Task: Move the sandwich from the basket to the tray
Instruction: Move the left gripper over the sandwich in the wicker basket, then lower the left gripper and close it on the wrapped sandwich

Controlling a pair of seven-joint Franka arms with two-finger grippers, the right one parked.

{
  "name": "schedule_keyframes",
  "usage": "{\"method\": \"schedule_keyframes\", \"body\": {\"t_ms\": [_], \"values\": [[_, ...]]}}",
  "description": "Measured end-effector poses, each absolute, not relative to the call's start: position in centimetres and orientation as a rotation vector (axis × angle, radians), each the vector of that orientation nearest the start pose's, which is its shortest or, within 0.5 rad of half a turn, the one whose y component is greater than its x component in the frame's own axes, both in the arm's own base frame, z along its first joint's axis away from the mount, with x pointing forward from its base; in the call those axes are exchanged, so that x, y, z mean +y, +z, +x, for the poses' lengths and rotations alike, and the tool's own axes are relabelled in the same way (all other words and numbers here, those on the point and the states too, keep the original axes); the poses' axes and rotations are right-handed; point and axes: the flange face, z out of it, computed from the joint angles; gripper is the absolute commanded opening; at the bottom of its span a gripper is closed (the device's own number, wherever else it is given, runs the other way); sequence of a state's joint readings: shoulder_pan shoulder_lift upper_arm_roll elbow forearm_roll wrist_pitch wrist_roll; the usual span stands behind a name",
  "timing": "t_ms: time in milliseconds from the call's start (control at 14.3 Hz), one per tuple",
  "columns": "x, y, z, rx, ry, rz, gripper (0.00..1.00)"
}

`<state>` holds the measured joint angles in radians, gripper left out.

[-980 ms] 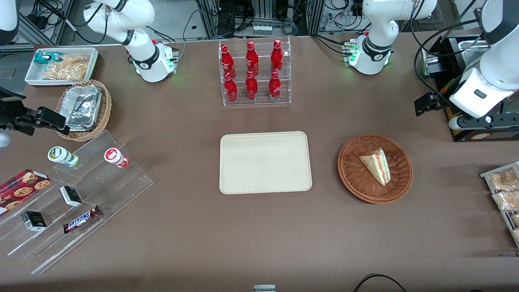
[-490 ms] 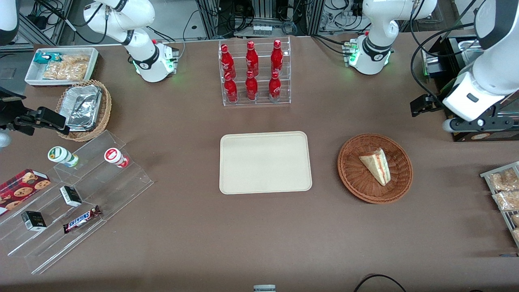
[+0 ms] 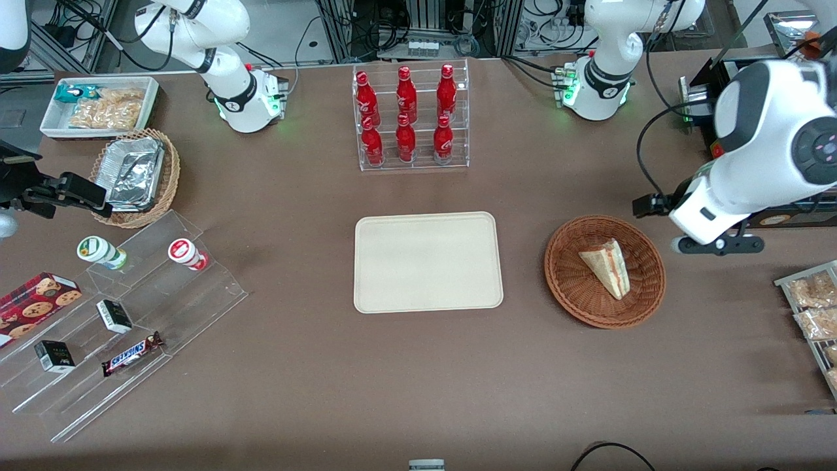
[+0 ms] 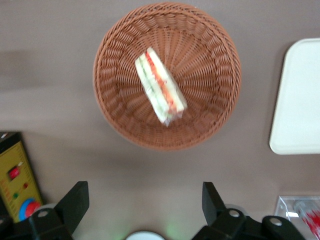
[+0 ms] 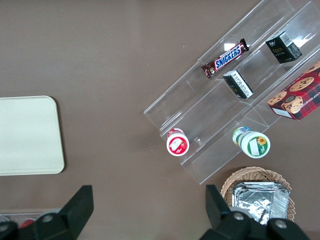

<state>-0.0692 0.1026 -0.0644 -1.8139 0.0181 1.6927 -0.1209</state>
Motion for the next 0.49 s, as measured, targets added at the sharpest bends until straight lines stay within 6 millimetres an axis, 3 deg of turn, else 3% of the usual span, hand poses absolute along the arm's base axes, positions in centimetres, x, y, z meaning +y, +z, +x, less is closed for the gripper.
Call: {"method": "schedule_keyframes", "body": {"t_ms": [350, 490], "values": [[-8.0, 37.6, 54.6, 0.037, 0.222, -3.105, 1.00], [-8.0, 34.6, 53.6, -0.053, 0.148, -3.114, 1.00]]}}
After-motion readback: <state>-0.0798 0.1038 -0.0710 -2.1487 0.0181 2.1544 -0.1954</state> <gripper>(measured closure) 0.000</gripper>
